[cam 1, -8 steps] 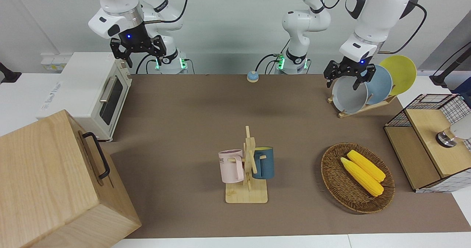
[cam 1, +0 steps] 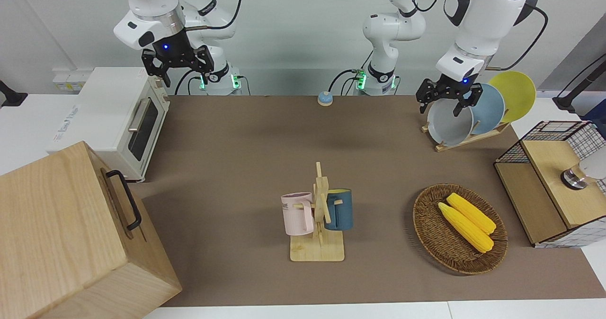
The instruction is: Pick gray plate from low plate rack and place it on table with left arm
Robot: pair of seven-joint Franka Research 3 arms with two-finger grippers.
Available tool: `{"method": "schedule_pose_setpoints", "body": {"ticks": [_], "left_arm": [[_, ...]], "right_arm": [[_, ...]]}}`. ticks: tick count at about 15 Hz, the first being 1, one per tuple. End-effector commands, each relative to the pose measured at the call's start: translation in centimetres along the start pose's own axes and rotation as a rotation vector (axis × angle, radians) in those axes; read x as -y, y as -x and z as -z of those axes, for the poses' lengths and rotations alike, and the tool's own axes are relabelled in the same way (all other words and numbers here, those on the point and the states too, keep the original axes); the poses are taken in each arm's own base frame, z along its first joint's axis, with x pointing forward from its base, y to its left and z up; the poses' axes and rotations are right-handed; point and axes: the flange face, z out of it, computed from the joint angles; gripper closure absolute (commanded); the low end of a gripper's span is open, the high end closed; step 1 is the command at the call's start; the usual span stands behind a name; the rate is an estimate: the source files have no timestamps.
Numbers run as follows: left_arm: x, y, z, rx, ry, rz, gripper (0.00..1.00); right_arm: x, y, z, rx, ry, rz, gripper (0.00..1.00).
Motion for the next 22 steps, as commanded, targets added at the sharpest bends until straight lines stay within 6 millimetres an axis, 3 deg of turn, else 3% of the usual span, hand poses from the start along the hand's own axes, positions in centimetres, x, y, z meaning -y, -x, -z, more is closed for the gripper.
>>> {"method": "schedule_pose_setpoints", "body": {"ticks": [1,9,15,22], "left_arm": [[0.4,0.6,-0.2,0.007,-0.002,0.009,0.00],[1.6,1.0,0.3,-0.001,-0.001,0.028,0.00],[7.1,2.8,1.1,0.018,0.003,0.029,0.00],[14.8,7.2,2.8,0.038,0.027,0.042,0.00]], "right_arm": [[-0.1,0.3,0.3,0.006,-0.010,-0.003,0.011],[-0.1,0.3,0.3,0.006,-0.010,-0.003,0.013],[-0.1,0.3,0.3,0.006,-0.010,-0.003,0.011],[-0.1,0.3,0.3,0.006,-0.010,-0.003,0.013]]}}
